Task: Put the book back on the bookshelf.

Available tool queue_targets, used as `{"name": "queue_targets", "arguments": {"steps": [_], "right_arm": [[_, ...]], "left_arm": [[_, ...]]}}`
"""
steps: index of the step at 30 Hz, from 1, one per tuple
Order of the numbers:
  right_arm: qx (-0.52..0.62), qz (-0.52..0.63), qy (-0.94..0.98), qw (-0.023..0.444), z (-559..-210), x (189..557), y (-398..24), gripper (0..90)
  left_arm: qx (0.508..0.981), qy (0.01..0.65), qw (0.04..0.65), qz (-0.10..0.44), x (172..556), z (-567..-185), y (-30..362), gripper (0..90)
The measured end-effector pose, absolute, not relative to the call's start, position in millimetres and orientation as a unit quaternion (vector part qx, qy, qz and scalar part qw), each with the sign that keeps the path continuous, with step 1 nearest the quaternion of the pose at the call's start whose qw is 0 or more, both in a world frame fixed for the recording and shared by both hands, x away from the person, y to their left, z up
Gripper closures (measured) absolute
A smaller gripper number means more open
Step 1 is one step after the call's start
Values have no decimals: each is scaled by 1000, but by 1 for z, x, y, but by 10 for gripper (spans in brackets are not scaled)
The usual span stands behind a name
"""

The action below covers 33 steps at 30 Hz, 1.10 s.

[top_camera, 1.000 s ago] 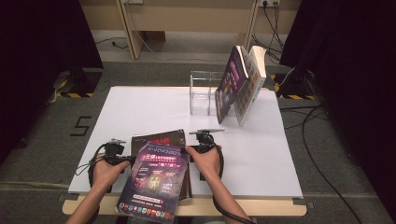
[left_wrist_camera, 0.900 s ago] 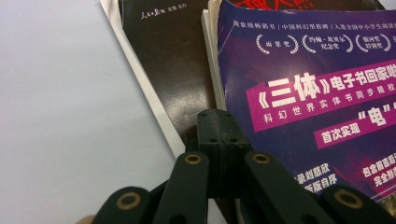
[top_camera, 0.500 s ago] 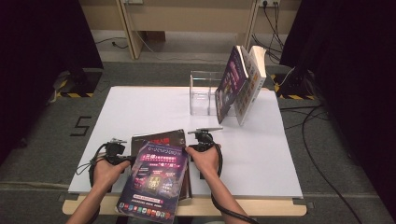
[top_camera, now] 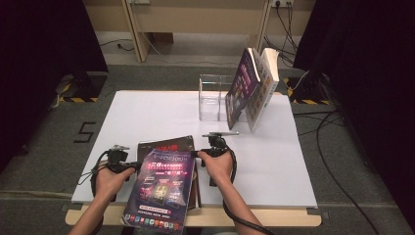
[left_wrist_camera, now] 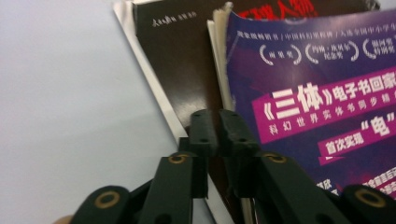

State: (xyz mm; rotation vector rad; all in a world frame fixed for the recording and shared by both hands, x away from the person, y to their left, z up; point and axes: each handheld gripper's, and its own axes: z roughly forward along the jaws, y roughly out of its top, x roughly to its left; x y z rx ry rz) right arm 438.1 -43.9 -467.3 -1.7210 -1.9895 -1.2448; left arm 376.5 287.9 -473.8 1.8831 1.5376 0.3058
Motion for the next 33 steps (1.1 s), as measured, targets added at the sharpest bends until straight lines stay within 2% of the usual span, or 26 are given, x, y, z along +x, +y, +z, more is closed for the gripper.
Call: {"name": "queue_targets", "arguments": {"steps": [2,7,15,24,33], "right_arm": [[-584,-438,-673,122,-464,438,-45,824],[-565,-473,-664,130,-450,438,-45,834],[-539,-524,-653,92,-420,431,-50,836],[-498,-585,-637,71,-379,418,-55,836],[-473,-618,-627,-30,-342,411,-66,837]], "left_arm": [[712,594,353,122,374,-469,292,779],[685,605,379,143,370,-461,302,666],[667,614,387,170,367,-463,311,514],[665,607,397,175,366,-462,309,488],[667,606,397,173,366,-466,307,490]]}}
